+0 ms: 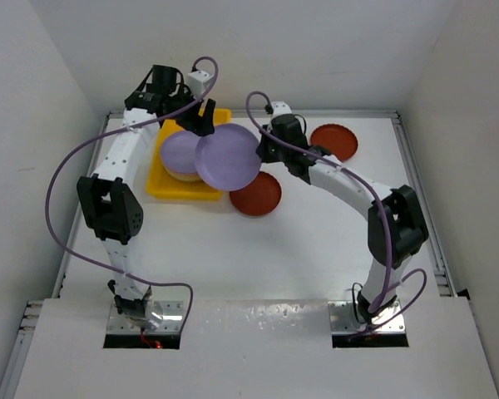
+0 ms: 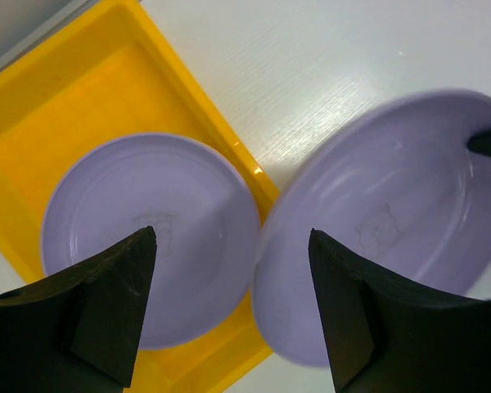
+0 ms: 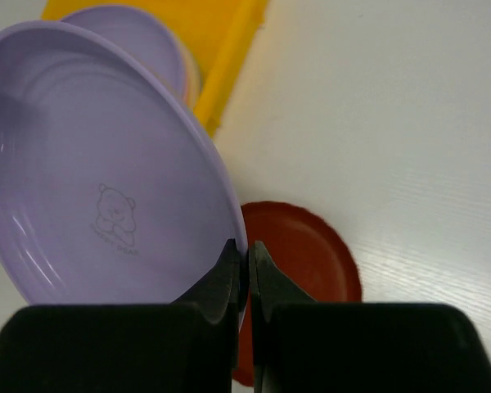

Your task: Place the plates into the plastic bin on the countertop

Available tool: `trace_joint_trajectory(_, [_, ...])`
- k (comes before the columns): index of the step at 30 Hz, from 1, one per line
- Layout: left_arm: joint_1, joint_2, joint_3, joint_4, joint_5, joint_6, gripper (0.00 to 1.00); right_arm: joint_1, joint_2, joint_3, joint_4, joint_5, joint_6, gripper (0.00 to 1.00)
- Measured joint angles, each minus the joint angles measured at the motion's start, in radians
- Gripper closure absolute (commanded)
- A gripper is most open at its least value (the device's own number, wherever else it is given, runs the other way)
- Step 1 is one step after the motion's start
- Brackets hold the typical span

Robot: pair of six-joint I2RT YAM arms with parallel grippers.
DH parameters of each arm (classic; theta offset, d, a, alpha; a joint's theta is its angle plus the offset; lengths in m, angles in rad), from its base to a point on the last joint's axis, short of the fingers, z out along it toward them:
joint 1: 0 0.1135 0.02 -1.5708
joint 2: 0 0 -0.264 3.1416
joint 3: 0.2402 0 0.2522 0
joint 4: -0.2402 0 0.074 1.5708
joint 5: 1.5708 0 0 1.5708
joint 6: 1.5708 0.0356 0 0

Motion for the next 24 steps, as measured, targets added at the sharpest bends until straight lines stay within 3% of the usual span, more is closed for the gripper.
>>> trace_joint_trajectory(2, [0.004,-0.002,-0.009,0.001,-0.021,0.003,0.27,0.015,0.007,0.008,-0.005,-0.048,-0.001,1.0])
trace_joint_trajectory(6, [0.014,-0.006,-0.051,-0.003,-0.053,0.006,0.43,0.01,0.01,0.022,0.014,-0.109,0.005,1.0])
trace_joint_trajectory(9, [0.014,-0.006,-0.07,-0.014,-0.059,0.005,0.66,0.005,0.01,0.022,0.037,-0.144,0.017,1.0])
trace_joint_trajectory(10, [0.014,-0.006,-0.071,-0.02,-0.057,0.001,0.81,0.004,0.01,0.022,0.04,-0.151,0.021,1.0])
trace_joint_trajectory(12, [0.011,-0.007,-0.071,-0.025,-0.054,0.0,0.97,0.004,0.01,0.022,0.048,-0.158,0.032,1.0])
trace_joint_trajectory(15, [0.011,-0.01,-0.071,-0.04,-0.032,0.003,1.0,0.001,0.015,0.022,0.051,-0.161,0.037,0.99])
trace_joint_trajectory(16, [0.011,-0.01,-0.071,-0.043,-0.028,0.003,1.0,-0.003,0.02,0.022,0.051,-0.163,0.037,0.92])
trace_joint_trajectory(17, [0.013,-0.01,-0.071,-0.046,-0.024,0.002,1.0,-0.005,0.024,0.022,0.053,-0.166,0.04,0.66])
trace_joint_trajectory(19, [0.02,-0.01,-0.07,-0.055,-0.021,-0.005,1.0,-0.006,0.033,0.022,0.066,-0.168,0.065,0.4])
trace_joint_trajectory(20, [0.028,-0.009,-0.069,-0.056,-0.019,-0.012,1.0,-0.006,0.034,0.022,0.074,-0.17,0.072,0.22])
trace_joint_trajectory(23, [0.073,0.008,-0.03,-0.058,-0.018,-0.048,1.0,-0.006,0.034,0.022,0.085,-0.168,0.095,0.06])
trace_joint_trajectory(24, [0.098,0.019,-0.007,-0.055,-0.02,-0.067,1.0,-0.008,0.034,0.022,0.082,-0.165,0.101,0.06])
